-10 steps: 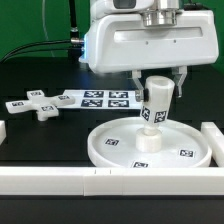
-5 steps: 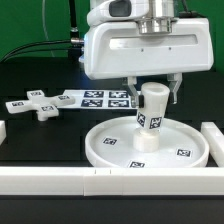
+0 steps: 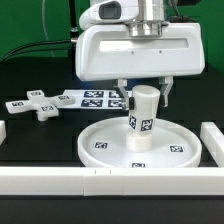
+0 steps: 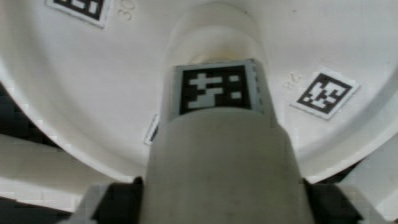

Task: Assemble round table

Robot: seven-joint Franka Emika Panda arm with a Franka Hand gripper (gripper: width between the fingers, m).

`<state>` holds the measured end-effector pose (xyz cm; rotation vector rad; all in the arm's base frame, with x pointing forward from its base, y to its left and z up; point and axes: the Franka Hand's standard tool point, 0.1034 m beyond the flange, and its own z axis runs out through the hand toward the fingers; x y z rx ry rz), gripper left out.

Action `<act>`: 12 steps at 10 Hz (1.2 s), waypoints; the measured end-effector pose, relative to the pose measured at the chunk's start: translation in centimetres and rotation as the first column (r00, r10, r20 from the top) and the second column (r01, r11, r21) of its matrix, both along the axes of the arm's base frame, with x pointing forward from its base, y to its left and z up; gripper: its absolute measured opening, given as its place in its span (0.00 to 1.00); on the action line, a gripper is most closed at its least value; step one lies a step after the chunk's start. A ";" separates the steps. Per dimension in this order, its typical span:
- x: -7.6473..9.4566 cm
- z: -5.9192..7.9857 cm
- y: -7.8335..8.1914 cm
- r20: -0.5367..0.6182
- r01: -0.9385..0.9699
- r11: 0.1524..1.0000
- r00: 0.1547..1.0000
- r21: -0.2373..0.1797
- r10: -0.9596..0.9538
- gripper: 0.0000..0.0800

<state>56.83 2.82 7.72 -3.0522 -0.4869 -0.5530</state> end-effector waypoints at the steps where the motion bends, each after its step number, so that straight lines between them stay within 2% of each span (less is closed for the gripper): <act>1: 0.0 0.0 0.0 0.000 0.000 1.000 1.000 0.000 0.000 0.60; 2: 0.0 0.0 0.0 -0.004 0.000 1.000 1.000 0.001 0.000 0.78; 3: 0.1 0.4 0.0 -0.018 -0.001 1.000 1.000 0.004 0.001 0.80; 5: 0.3 1.6 -0.1 -0.030 -0.002 1.000 1.000 0.006 0.002 0.81; 7: 0.5 3.5 -0.3 -0.037 -0.003 1.000 0.999 0.009 0.003 0.81; 8: 0.6 3.8 -0.3 -0.036 -0.003 1.000 0.999 0.009 0.003 0.81; 12: 0.3 3.3 -0.1 -0.071 -0.003 1.000 0.997 0.015 0.005 0.81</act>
Offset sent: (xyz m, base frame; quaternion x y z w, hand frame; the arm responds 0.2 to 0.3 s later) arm 0.0033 -0.0136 0.0151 -0.0217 -0.0344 -0.0129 0.9991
